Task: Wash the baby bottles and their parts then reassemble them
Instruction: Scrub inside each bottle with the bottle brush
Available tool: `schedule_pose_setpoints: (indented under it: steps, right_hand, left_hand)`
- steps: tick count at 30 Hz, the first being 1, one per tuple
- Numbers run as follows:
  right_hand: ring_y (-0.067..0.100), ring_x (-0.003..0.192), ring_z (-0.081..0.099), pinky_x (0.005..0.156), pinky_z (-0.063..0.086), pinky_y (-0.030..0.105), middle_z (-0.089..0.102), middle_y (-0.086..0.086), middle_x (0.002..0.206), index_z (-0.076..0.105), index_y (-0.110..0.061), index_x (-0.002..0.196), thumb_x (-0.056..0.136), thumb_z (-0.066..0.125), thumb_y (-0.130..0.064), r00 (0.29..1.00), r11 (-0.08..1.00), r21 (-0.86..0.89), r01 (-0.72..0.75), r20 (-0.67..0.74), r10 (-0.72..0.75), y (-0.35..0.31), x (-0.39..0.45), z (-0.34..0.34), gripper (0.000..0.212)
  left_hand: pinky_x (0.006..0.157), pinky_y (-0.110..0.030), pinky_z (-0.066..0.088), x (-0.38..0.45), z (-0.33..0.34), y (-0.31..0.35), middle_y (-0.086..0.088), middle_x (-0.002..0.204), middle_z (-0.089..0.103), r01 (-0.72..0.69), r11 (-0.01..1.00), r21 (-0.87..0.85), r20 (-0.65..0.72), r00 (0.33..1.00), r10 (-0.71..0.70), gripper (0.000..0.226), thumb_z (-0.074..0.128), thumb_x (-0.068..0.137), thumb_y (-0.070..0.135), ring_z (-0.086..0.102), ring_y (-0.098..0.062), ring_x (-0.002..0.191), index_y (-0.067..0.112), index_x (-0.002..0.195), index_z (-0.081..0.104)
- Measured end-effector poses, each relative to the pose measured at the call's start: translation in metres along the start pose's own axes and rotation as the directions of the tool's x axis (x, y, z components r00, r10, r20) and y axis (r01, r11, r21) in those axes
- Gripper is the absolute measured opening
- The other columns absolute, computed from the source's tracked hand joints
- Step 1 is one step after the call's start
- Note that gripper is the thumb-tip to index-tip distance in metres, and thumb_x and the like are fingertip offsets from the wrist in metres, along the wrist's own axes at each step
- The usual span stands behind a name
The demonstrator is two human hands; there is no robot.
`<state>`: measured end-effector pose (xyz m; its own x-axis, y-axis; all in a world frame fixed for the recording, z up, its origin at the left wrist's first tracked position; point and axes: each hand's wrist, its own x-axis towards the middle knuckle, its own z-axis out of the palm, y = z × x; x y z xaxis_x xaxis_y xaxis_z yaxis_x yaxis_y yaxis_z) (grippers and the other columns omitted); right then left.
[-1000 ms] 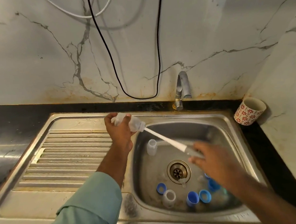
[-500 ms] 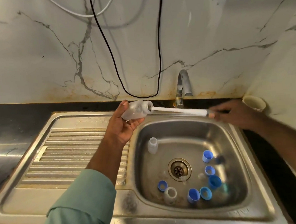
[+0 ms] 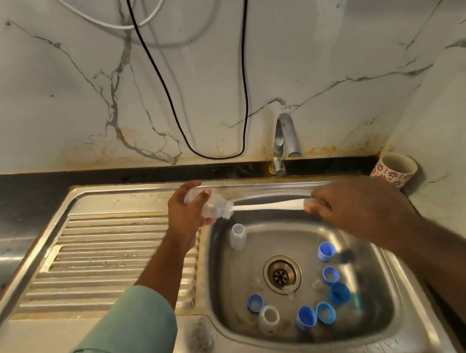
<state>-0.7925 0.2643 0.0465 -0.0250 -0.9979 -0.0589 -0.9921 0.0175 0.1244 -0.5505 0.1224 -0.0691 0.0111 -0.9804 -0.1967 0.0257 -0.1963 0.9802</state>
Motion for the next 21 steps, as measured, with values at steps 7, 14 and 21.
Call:
schedule_pose_setpoints:
  steps: [7, 14, 21]
  right_hand:
    - [0.003, 0.073, 0.063, 0.063, 0.047, 0.015, 0.072, -0.015, 0.083, 0.076, -0.031, 0.095, 0.081, 0.075, -0.030, 0.984, 0.757, 0.653, -0.030, -0.112, 0.136, 0.058, 0.013, 0.036, 0.014]
    - [0.012, 0.056, 0.061, 0.053, 0.049, 0.023, 0.070, -0.001, 0.066, 0.074, -0.023, 0.085, 0.088, 0.068, -0.030, 0.903, 0.304, 0.856, -0.419, 0.355, 0.243, -0.010, -0.027, 0.114, 0.009]
    - [0.014, 0.047, 0.054, 0.045, 0.045, 0.026, 0.066, 0.002, 0.062, 0.068, -0.006, 0.091, 0.096, 0.056, -0.031, 0.852, 0.081, 0.852, -0.517, 0.504, 0.142, -0.054, -0.041, 0.104, 0.029]
  left_hand:
    - [0.042, -0.024, 0.041, -0.003, 0.005, 0.023, -0.015, 0.097, 0.065, 0.293, 0.953, -0.080, 0.149, 0.949, -0.279, 0.028, 0.067, 0.090, 0.037, 0.060, -0.017, 0.054, 0.017, 0.109, 0.063]
    - [0.052, -0.025, 0.052, -0.005, 0.018, 0.012, -0.011, 0.109, 0.063, 0.264, 0.894, -0.362, -0.003, 0.959, -0.284, 0.049, 0.078, 0.083, 0.029, 0.064, -0.024, 0.088, 0.018, 0.124, 0.054]
    - [0.059, -0.025, 0.054, -0.010, 0.033, 0.007, -0.004, 0.113, 0.053, 0.051, 0.952, -0.302, -0.097, 0.992, -0.084, 0.049, 0.068, 0.092, 0.027, 0.059, -0.019, 0.095, 0.024, 0.130, 0.037]
